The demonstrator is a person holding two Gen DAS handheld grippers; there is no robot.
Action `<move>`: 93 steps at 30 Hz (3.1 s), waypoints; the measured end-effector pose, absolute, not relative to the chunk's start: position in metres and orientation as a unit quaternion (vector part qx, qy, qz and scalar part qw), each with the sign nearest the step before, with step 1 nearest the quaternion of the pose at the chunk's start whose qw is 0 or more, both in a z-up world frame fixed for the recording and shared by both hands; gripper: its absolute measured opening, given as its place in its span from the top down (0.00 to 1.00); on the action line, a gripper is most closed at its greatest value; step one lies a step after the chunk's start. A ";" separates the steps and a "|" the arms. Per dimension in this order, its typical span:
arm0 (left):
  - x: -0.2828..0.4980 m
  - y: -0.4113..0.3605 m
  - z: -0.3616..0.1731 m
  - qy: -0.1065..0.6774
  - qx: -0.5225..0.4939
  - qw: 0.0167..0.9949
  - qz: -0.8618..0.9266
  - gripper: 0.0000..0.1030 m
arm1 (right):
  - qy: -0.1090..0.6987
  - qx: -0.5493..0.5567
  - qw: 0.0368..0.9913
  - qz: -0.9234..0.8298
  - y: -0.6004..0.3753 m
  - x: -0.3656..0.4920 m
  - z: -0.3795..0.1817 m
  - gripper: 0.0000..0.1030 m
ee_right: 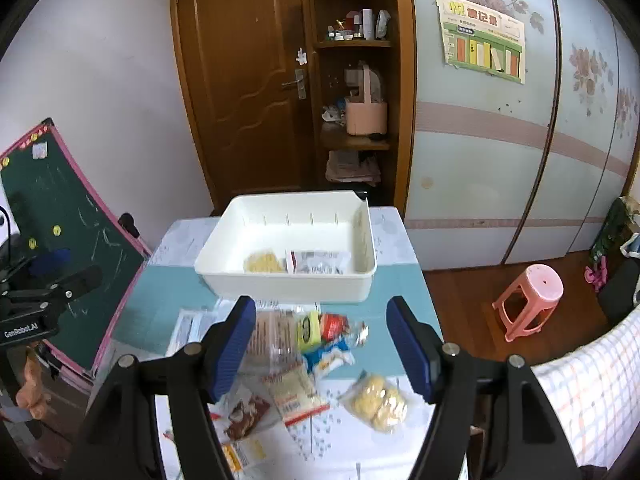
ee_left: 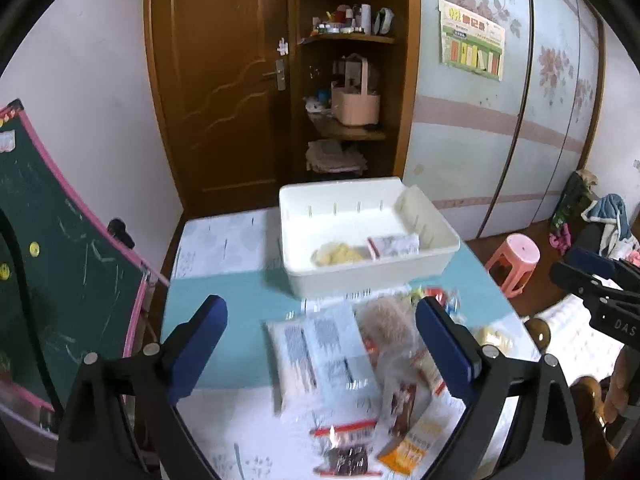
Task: Organize snacks
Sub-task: 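Withdraw both grippers from the bin back toward the snacks, then grasp the red-capped dried fruit bag with the left gripper while the right grasps the white protein bar, then lift both packets over the white bin and release them inside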
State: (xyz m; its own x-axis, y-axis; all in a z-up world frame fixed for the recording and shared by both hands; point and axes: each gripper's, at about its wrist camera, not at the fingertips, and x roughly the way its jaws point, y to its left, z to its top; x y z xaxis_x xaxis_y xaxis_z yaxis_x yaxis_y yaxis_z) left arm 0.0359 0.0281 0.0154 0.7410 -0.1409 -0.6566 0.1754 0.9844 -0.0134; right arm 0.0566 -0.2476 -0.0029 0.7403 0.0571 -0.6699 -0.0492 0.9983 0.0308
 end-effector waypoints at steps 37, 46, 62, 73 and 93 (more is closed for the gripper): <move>0.007 0.023 -0.223 0.579 -0.006 0.810 -0.093 0.23 | 0.619 0.047 0.784 0.009 -0.147 0.059 -0.227 0.36; 0.011 0.026 -0.221 0.587 -0.013 0.804 -0.094 0.26 | 0.602 -0.014 0.799 0.015 -0.145 0.049 -0.225 0.57; 0.008 0.010 -0.184 0.546 0.015 0.829 -0.120 0.75 | 0.531 0.075 0.841 0.068 -0.211 0.039 -0.175 0.61; 0.017 0.018 -0.189 0.556 -0.006 0.824 -0.113 0.76 | 0.508 0.072 0.853 0.095 -0.213 0.048 -0.161 0.62; 0.038 0.006 -0.060 0.409 -0.008 0.900 -0.151 0.86 | 0.453 0.055 0.881 0.128 -0.207 0.064 -0.115 0.61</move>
State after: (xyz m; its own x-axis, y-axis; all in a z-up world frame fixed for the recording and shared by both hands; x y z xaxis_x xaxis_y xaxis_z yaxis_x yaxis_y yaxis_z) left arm 0.0380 0.0064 -0.0599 0.6208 -0.2772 -0.7333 0.2648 0.9546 -0.1367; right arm 0.0644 -0.2072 -0.1148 0.5568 0.2758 -0.7836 -0.1759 0.9610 0.2133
